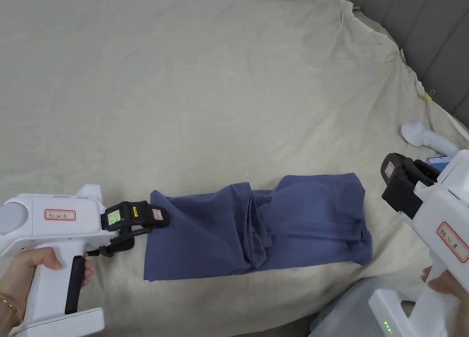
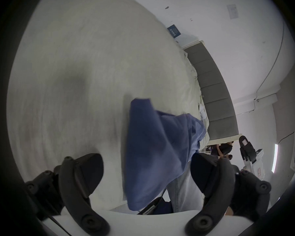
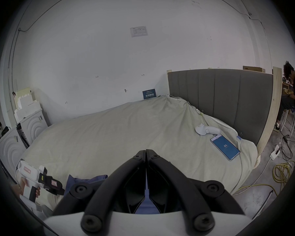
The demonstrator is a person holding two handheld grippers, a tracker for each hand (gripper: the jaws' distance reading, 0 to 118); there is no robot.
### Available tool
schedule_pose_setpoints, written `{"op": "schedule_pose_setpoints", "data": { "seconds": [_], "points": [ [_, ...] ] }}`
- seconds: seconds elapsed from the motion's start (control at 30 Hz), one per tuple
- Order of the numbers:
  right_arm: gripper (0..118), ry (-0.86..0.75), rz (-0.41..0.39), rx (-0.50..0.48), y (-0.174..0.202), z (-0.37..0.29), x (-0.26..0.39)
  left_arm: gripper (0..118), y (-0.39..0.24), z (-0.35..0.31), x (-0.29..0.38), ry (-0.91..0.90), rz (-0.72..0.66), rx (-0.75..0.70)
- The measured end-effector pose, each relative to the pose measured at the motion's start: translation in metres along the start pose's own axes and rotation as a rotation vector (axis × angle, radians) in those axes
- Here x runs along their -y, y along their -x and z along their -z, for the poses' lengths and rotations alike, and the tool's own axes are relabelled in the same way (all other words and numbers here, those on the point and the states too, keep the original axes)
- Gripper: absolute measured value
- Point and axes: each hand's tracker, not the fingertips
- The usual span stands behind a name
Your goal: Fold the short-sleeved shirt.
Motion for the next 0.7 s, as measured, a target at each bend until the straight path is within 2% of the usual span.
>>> {"op": "schedule_pose_setpoints", "data": {
  "seconds": [0.07,0.2,0.33,0.37,0.4,0.43,0.47,0.5,0.6,0.7],
  "points": [
    [0,0.003,0.006,0.005,-0.002,0.001,0.0,102,0.0,0.004,0.004,0.008,0.006,0.003],
    [0,0.012,0.018,0.011,0.007,-0.001,0.0,99,-0.005,0.012,0.003,0.004,0.006,0.044],
    [0,0.023,0.022,0.008,0.013,-0.001,0.001,77,-0.015,0.025,0.004,0.001,0.032,0.02],
    [0,0.024,0.02,0.007,0.012,-0.001,0.001,63,-0.017,0.026,0.003,-0.005,0.04,0.006],
    [0,0.026,0.016,0.007,0.011,0.0,0.002,30,-0.017,0.028,0.002,-0.001,0.043,-0.058],
    [0,0.027,0.013,0.005,0.011,0.0,0.002,13,-0.016,0.032,0.002,0.008,0.051,-0.119],
    [0,0.028,0.012,0.004,0.012,0.0,0.002,12,-0.016,0.033,0.004,0.007,0.051,-0.146],
    [0,0.028,0.012,0.004,0.015,0.0,0.001,10,-0.018,0.031,0.005,-0.001,0.039,-0.085],
    [0,0.03,0.019,0.003,0.018,0.001,0.001,7,-0.027,0.028,0.005,-0.006,0.025,-0.13],
    [0,0.036,0.018,-0.002,0.024,0.002,0.001,6,-0.029,0.017,0.003,-0.04,-0.051,-0.131]
  ]
}}
